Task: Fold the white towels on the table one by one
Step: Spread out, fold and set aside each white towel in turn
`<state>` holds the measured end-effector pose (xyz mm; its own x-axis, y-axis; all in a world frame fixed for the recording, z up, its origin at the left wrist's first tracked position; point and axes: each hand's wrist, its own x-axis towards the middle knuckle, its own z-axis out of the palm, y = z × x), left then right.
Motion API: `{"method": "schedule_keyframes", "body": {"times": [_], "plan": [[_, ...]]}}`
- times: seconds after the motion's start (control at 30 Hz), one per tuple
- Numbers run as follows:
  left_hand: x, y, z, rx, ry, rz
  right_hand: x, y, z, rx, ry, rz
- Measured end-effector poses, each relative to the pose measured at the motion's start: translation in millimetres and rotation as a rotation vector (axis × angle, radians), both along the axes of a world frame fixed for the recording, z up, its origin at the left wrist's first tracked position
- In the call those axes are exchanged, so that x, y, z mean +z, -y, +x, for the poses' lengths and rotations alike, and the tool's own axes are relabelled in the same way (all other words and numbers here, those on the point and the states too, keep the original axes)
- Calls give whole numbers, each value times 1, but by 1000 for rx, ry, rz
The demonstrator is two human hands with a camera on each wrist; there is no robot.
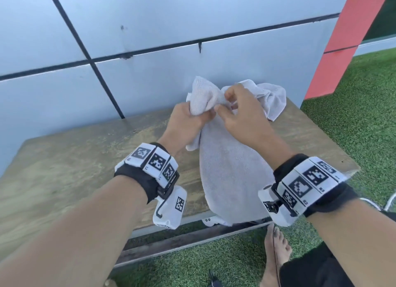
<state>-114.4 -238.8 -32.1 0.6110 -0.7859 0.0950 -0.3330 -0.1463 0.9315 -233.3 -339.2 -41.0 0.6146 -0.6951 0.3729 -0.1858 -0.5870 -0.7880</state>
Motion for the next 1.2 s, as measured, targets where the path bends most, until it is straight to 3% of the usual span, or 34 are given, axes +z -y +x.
{"method": "schedule_keyframes", "body": {"times": [0.13, 0.23, 0.37, 0.47, 0.57, 0.73, 0.87, 0.93, 1.2], "plan": [[24, -28, 19, 70, 130, 42, 6, -20, 22, 78, -115, 120], [32, -56, 38, 118, 137, 114, 13, -36, 35, 161, -163, 129], [34, -92, 57, 193, 103, 174, 19, -62, 45, 451, -258, 325], [37, -114, 61, 211, -56, 123, 13, -90, 55, 565, -389, 253], [38, -130, 63, 174, -213, 13, -6, -103, 70, 518, -410, 95], [42, -154, 70, 261, -184, -55, -15, -103, 79, 420, -352, 146], [40, -163, 72, 217, -33, 14, -6, -113, 81, 437, -112, 297], [40, -160, 67, 182, 23, 29, -4, -122, 82, 487, -78, 314], [22, -143, 61, 199, 289, 78, -13, -123, 88, 334, -51, 84]]}}
